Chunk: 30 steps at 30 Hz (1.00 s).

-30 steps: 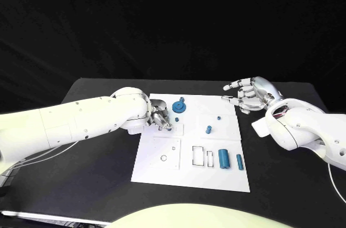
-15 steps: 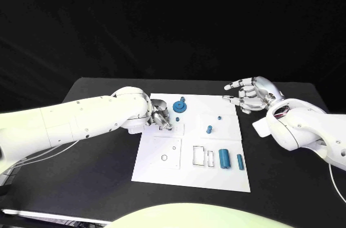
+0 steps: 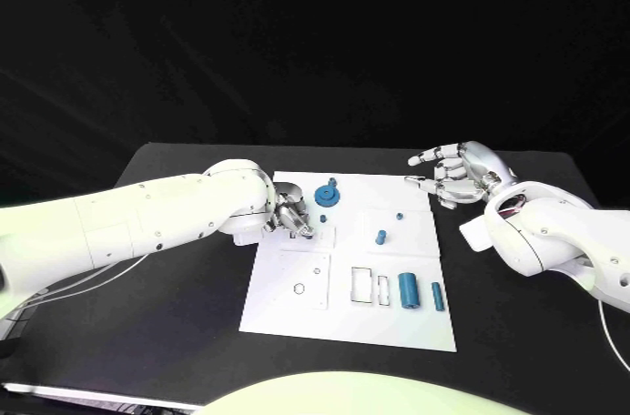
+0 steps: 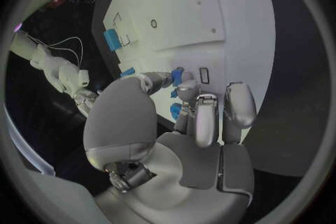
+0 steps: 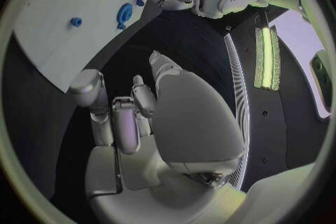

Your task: Assemble the parts on the task board

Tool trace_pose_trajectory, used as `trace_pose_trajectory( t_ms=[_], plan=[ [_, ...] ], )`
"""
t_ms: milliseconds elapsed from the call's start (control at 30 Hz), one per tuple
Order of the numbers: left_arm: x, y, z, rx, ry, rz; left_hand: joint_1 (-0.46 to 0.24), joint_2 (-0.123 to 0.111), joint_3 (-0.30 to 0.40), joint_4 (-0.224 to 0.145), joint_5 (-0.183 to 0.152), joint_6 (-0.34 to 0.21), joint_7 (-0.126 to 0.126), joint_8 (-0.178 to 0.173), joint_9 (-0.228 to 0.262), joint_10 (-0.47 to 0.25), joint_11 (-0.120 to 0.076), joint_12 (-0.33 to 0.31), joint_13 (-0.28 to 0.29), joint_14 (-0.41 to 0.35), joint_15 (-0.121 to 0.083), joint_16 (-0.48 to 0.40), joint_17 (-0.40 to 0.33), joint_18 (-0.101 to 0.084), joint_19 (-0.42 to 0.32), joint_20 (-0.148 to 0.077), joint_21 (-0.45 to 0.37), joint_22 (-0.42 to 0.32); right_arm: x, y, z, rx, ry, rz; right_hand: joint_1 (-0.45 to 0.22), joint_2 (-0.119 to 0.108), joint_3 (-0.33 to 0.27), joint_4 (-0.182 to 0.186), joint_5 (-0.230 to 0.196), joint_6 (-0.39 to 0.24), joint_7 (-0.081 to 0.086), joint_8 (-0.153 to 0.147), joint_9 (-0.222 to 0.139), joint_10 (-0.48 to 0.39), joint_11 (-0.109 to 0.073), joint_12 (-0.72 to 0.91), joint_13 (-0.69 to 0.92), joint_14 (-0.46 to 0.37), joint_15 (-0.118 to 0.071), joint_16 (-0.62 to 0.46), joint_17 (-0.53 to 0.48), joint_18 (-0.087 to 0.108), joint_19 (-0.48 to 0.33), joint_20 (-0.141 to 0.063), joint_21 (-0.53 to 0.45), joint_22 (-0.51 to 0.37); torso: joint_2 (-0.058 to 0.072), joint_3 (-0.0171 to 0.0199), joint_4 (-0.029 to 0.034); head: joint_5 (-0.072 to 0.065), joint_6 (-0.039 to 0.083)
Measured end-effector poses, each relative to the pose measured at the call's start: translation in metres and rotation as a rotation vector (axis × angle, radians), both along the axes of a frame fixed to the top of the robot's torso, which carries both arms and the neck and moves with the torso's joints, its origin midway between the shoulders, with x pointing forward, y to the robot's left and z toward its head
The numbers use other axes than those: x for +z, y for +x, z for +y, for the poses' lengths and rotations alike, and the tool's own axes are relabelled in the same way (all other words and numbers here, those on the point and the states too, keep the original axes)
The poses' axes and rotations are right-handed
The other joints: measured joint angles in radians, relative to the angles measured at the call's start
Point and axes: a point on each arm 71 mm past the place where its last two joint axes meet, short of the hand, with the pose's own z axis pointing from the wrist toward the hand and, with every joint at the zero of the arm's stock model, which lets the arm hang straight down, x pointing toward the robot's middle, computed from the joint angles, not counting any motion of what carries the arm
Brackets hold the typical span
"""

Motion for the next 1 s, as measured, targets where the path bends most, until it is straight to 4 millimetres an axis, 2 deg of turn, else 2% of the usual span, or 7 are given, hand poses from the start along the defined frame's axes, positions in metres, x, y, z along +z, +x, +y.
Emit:
trace_pose_trajectory(
  t_ms=[633, 1000],
  plan=[
    [0.0009, 0.0043, 0.003, 0.011, -0.015, 0.06, 0.001, 0.001, 0.0, 0.0, 0.002, 0.0, 0.0, -0.003, -0.001, 0.0, 0.0, 0.0, -0.005, 0.0, 0.0, 0.004, 0.0, 0.0, 0.003, -0.004, 0.004, 0.003, -0.0013, 0.0004, 0.0006, 0.0, 0.0, 0.002, 0.0, 0.0, 0.0, 0.0, 0.0, 0.0, 0.0, 0.0, -0.001, 0.0, 0.0, 0.0, 0.0, 0.0, 0.0, 0.0, 0.0, 0.0, 0.0, 0.0, 0.0, 0.0, 0.001, 0.0011, -0.0001, 0.002, 0.003],
    [0.0013, 0.0069, 0.0004, -0.002, -0.004, 0.068, 0.001, 0.001, -0.003, -0.003, 0.002, 0.0, 0.0, 0.002, -0.002, 0.0, 0.0, 0.0, -0.004, 0.0, 0.0, 0.004, 0.0, 0.0, 0.003, -0.004, 0.004, 0.003, -0.0015, 0.0004, 0.0007, 0.0, 0.0, 0.002, 0.0, 0.0, 0.0, 0.0, 0.004, 0.0, 0.0, 0.0, -0.001, 0.0, 0.0, 0.0, 0.0, 0.0, 0.0, 0.0, 0.0, 0.0, 0.0, 0.0, 0.0, 0.0, 0.002, 0.0012, 0.0005, -0.002, -0.001]
  ],
)
